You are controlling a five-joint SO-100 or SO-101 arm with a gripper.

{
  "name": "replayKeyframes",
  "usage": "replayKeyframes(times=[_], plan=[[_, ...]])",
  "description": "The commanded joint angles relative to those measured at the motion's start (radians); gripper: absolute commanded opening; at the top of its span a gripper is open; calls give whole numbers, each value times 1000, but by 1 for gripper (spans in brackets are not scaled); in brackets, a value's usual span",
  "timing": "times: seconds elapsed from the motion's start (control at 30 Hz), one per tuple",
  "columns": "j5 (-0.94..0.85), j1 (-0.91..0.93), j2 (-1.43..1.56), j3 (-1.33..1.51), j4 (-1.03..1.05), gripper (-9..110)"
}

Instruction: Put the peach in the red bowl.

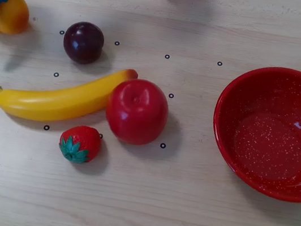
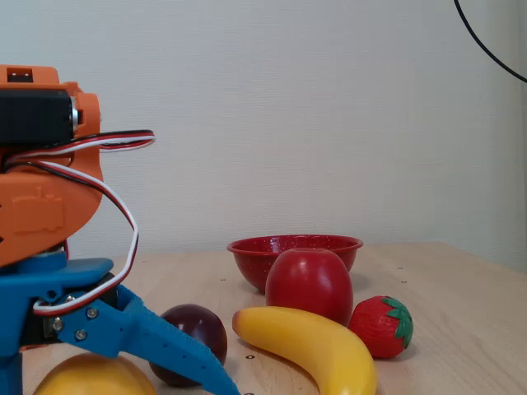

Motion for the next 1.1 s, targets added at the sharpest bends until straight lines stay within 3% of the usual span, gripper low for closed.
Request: replayKeyframes(times=[0.0, 0.57, 1.07], plan=[[-17, 21, 38, -26, -20, 58], [-14, 17, 38, -29, -29, 56], [12, 8, 32, -29, -20, 42]])
